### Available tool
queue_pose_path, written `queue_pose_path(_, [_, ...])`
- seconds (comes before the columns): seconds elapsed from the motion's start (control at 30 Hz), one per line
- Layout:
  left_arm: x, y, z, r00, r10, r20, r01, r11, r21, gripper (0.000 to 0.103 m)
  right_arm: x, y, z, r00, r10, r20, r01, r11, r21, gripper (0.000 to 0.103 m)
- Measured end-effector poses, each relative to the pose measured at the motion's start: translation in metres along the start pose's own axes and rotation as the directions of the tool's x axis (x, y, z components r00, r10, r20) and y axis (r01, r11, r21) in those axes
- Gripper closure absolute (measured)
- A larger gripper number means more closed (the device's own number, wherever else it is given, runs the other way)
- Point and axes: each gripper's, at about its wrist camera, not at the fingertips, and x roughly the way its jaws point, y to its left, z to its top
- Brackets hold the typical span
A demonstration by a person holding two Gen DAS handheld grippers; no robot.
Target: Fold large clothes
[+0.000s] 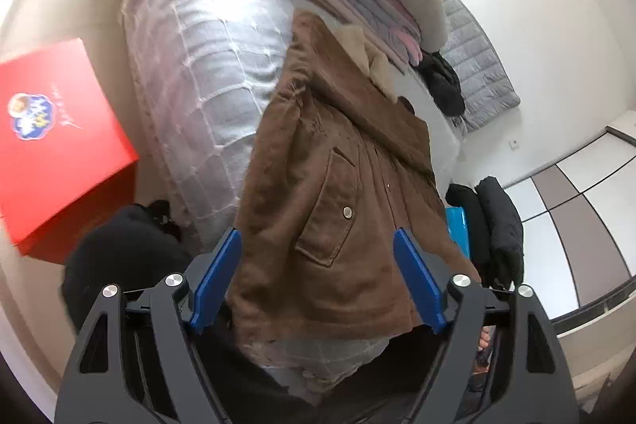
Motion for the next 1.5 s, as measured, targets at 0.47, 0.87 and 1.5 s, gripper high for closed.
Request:
queue_pose_path(0.47, [0.122, 0.093, 0.036, 0.994, -0.062, -0.088, 0.047, 0.986, -0.161, 0.017, 0.104, -0.045, 0.043, 0.929, 0.094, -0.357, -0.021, 0.979, 0.202, 0.014])
queue_pose_path(0.87, [0.191, 0.028, -0.063, 0.783, -0.242, -0.573, 0.293, 0.956, -0.003, 0.016, 0.134, -0.057, 0.035, 0.862, 0.330, -0.384, -0.216, 0.925, 0.312, 0.014])
queue_pose_path(1.5, [0.118, -0.040, -0.047, 0.959, -0.036, -0.280, 0.055, 0.997, 0.059, 0.096, 0.116, 0.025, -0.005, 0.884, 0.343, -0.317, -0.337, 0.938, 0.078, 0.093])
